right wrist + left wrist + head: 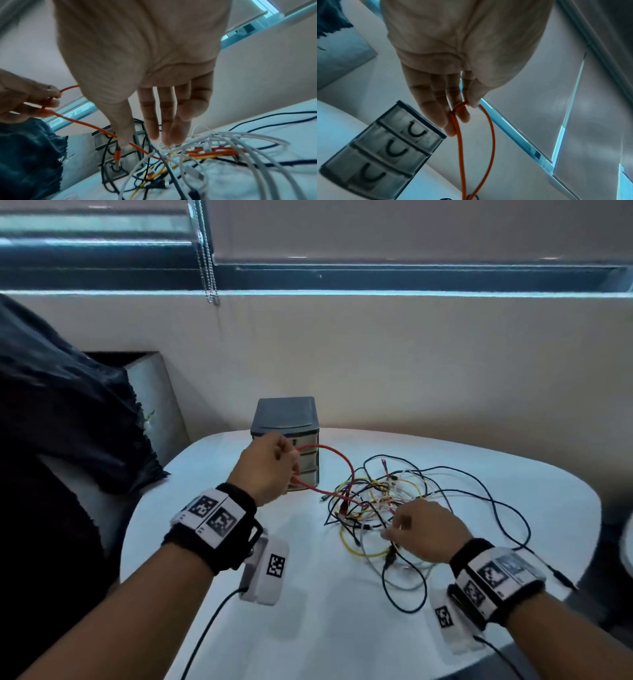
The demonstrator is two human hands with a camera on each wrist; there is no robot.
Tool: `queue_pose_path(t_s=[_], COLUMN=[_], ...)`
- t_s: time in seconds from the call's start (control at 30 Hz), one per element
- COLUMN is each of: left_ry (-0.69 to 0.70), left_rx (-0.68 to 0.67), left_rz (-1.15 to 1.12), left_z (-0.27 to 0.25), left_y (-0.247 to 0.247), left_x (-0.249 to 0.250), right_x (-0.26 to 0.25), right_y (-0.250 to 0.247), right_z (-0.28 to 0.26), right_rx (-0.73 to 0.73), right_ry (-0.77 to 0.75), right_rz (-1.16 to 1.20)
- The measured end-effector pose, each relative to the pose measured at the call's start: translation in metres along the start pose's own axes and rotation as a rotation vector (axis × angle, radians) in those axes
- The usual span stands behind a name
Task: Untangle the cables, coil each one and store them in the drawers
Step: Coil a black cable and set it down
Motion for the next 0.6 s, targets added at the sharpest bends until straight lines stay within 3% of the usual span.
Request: queue_pose_path(t_s=[0.07, 0.17, 0.3, 0.4, 0.43, 0.5, 0.57, 0.6], left_ry=[-0.107, -0.263, -0.276, -0.251, -0.237, -0.199, -0.136, -0.105], left_rx=[0.003, -0.086, -0.240, -0.361, -0.394, -0.447, -0.489, -0.507], left_rz=[-0.106, -0.154, 0.034, 0.120, 0.147, 0.196, 0.269, 0.307], left_z=[-0.010, -0.029, -0.047, -0.055, -0.057, -0.059, -0.060, -0.061], left_y=[0.001, 0.020, 0.058, 0.084, 0.092, 0.106, 0.119, 0.125], left_x=[-0.015, -0.038, -0.068, -0.081, -0.083, -0.085, -0.083, -0.081], right_x=[0.003, 0.011, 0.022, 0.015, 0.009, -0.011, -0.029, -0.036], right_y=[0.009, 0.010, -0.004, -0.026, -0.028, -0.015, 0.002, 0.004], right_z=[-0.008, -0.011, 0.002, 0.016, 0.023, 0.039, 0.048, 0.052], right_rx=[-0.033, 0.032, 0.153, 0.282, 0.269, 0.083, -0.109, -0.130], right_ry=[0.016, 0.066, 0.135, 0.099, 0.052, -0.075, -0.176, -0.213], right_rz=[-0.069, -0.120, -0.014, 0.050, 0.076, 0.099, 0.007, -0.071])
Point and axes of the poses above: each hand's wrist, its own z-axis towards the middle knuckle, its own y-axis out of the palm, x = y × z, the point moved 8 cm from there along z, towards the middle knuckle
